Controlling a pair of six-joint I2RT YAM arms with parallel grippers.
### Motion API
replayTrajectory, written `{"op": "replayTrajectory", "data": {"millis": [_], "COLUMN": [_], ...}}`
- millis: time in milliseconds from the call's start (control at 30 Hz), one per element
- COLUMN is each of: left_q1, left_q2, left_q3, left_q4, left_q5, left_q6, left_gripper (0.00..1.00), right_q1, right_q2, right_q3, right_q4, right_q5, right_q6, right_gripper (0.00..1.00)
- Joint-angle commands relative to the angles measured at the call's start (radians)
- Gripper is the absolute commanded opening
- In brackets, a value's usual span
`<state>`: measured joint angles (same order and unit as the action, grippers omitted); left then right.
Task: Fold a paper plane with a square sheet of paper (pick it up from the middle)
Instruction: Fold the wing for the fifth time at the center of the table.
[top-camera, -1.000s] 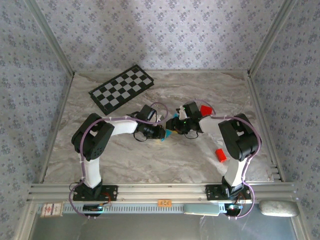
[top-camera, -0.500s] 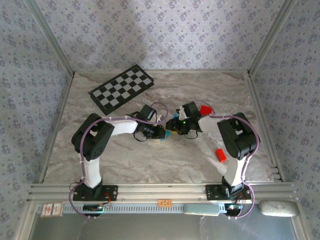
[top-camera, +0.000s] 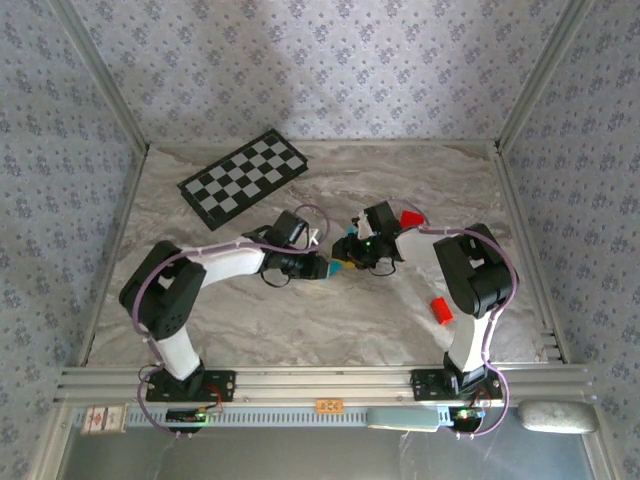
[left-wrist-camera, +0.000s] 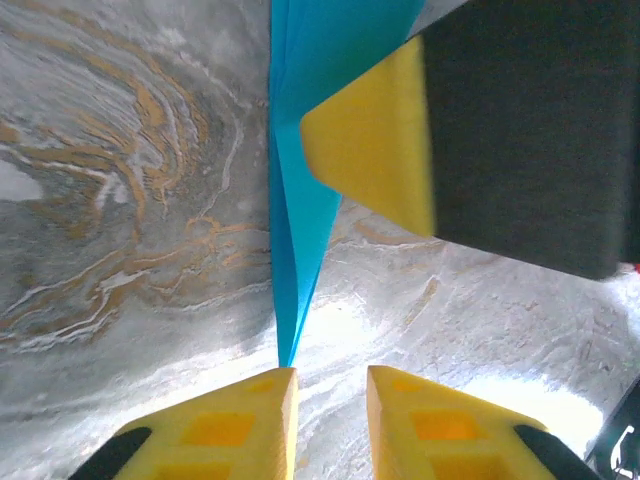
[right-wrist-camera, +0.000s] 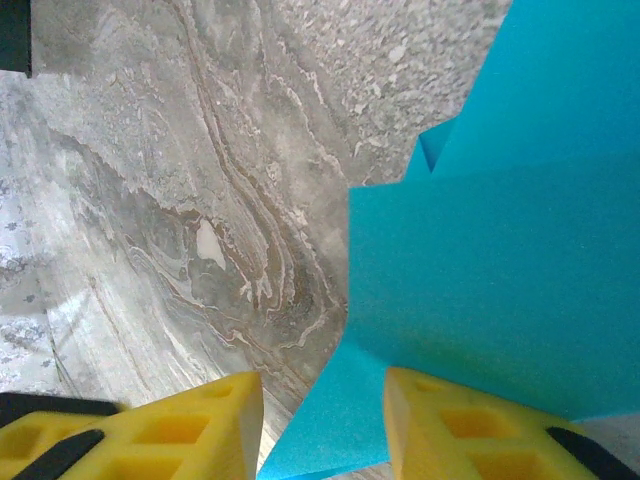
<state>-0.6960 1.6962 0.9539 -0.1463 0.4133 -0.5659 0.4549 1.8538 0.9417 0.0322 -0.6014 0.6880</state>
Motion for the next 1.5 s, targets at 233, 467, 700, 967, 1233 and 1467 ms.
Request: {"op": "replayTrajectory", "data": {"millis": [233, 467, 700, 967, 1233, 1467], "left_q1": [-0.017, -0.038, -0.042, -0.041, -0.041, -0.042], "left_q2": [-0.083, 0.014, 0.073, 0.122, 0.163, 0.171], "left_q3": [-0.122, -0.066, -0.028, 0.016, 0.02, 0.007], "left_q4": [0.243, 0.266, 0.239, 0.171, 0.147, 0.119], "left_q5": [-0.024, -0.007, -0.01, -0.033, -0.013, -0.017], "left_q6": [-0.152, -0.175, -0.182, -0.172, -0.176, -0.172], "left_gripper": [0.12, 0.07, 0.04, 0.03, 0.03, 0.02], "right_q1": [0.03, 0.031, 0.031, 0.028, 0.029, 0.027], "right_q2": [0.031, 0.051, 0.064, 0.067, 0.072, 0.08], "right_q3": [0.013, 0.026, 0.035, 0.046, 0.052, 0.058], "right_q4": [-0.051, -0.083, -0.102, -0.125, -0.138, -0.157], "right_q5": [-0.01, 0.007, 0.015, 0.022, 0.026, 0.035], "right_q6": [0.02, 0.004, -0.004, -0.013, -0.018, -0.02], "right_gripper": [0.28, 0.19, 0.13, 0.13, 0.13, 0.13]}}
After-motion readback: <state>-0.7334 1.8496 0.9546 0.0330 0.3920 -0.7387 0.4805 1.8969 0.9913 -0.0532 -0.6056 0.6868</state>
